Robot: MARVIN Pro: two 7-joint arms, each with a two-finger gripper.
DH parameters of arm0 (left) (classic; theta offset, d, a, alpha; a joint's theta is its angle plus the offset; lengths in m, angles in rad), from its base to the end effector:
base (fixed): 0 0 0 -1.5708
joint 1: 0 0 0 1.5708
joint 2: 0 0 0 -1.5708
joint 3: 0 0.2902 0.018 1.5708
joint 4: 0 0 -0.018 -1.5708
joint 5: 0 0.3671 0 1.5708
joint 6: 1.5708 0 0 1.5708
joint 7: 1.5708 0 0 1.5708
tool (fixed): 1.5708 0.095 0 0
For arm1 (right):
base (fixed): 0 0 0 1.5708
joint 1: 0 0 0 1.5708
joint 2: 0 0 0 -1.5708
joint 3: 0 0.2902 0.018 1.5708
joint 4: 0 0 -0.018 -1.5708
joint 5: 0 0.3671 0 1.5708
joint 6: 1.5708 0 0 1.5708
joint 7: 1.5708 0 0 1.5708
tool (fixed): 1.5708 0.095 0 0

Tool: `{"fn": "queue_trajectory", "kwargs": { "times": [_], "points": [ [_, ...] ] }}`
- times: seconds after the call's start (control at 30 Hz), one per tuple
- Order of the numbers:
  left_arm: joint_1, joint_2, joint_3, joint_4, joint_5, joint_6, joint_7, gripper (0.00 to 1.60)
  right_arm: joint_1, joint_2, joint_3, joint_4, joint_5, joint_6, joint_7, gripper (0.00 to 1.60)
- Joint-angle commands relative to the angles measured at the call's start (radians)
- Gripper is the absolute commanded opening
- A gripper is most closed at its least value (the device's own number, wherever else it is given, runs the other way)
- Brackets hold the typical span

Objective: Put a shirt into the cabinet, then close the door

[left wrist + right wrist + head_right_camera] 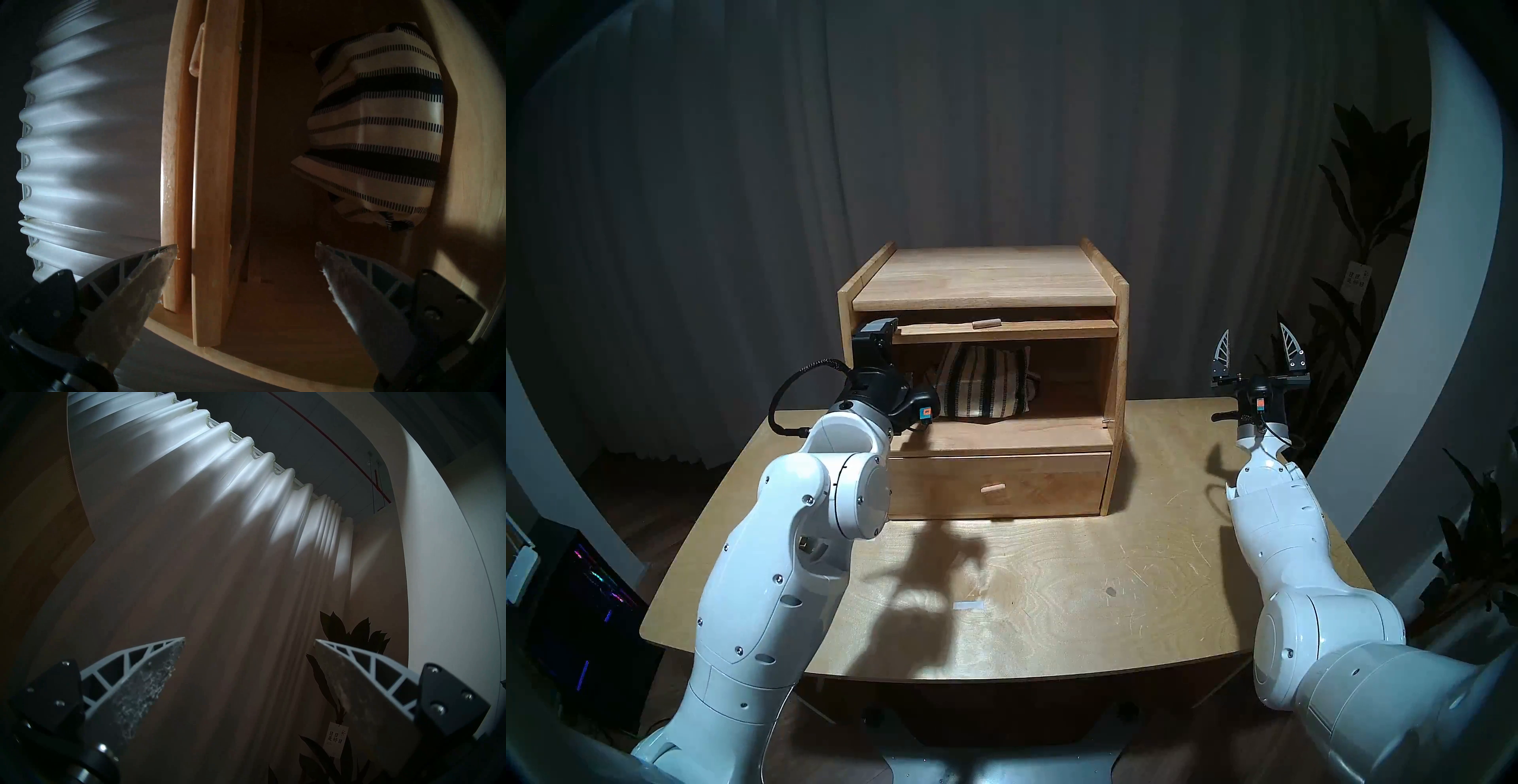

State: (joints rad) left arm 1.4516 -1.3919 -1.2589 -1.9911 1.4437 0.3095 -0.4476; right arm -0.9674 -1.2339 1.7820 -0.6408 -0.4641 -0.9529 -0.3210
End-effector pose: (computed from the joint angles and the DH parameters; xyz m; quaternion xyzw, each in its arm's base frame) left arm 0.4560 -0.0883 -0.1291 -0.4855 0.4992 -0.5386 0.4744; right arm 0.5613 -0.2522 -0.2649 0.4148 0.0747 0.8566 0.2977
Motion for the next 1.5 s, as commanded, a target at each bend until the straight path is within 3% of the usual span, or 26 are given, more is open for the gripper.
{"fn": "queue_trajectory", "kwargs": {
  "times": [0.0,0.17,0.6,0.9,1.0,1.03,1.07,1.13,1.17,1.2,1.47],
  "points": [
    [-0.061,-0.014,0.006,0.004,-0.002,-0.013,-0.001,1.6,0.024,0.006,-0.004,-0.008,0.003,-0.007,-0.015,1.6],
    [-0.081,-0.022,0.005,0.032,-0.002,-0.013,0.007,1.6,0.025,0.008,-0.01,-0.006,0.001,-0.007,-0.022,1.6],
    [-0.131,-0.021,0.01,0.159,0.004,-0.064,0.124,1.6,0.026,0.014,-0.027,-0.001,0.006,-0.007,-0.037,1.6],
    [-0.147,-0.04,0.001,0.168,-0.01,-0.068,0.107,1.6,0.026,0.019,-0.04,0.001,0.012,-0.007,-0.045,1.6],
    [-0.148,-0.047,-0.003,0.159,-0.014,-0.065,0.086,1.22,0.026,0.02,-0.044,0.001,0.015,-0.007,-0.048,1.6],
    [-0.151,-0.053,-0.006,0.157,-0.017,-0.06,0.071,1.04,0.026,0.021,-0.046,0.002,0.015,-0.007,-0.049,1.6],
    [-0.152,-0.052,-0.006,0.156,-0.017,-0.062,0.069,0.57,0.026,0.021,-0.048,0.002,0.016,-0.007,-0.05,1.6],
    [-0.155,-0.055,-0.007,0.146,-0.022,-0.064,0.048,0.25,0.026,0.023,-0.052,0.002,0.018,-0.007,-0.053,1.6],
    [-0.156,-0.059,-0.007,0.141,-0.022,-0.061,0.034,0.19,0.026,0.024,-0.055,0.003,0.02,-0.007,-0.055,1.6],
    [-0.157,-0.059,-0.006,0.138,-0.022,-0.06,0.027,0.0,0.027,0.025,-0.058,0.003,0.021,-0.007,-0.056,1.6],
    [-0.154,-0.068,-0.011,0.088,-0.039,-0.045,-0.055,0.0,0.027,0.031,-0.074,0.006,0.029,-0.007,-0.066,1.6]
  ]
}}
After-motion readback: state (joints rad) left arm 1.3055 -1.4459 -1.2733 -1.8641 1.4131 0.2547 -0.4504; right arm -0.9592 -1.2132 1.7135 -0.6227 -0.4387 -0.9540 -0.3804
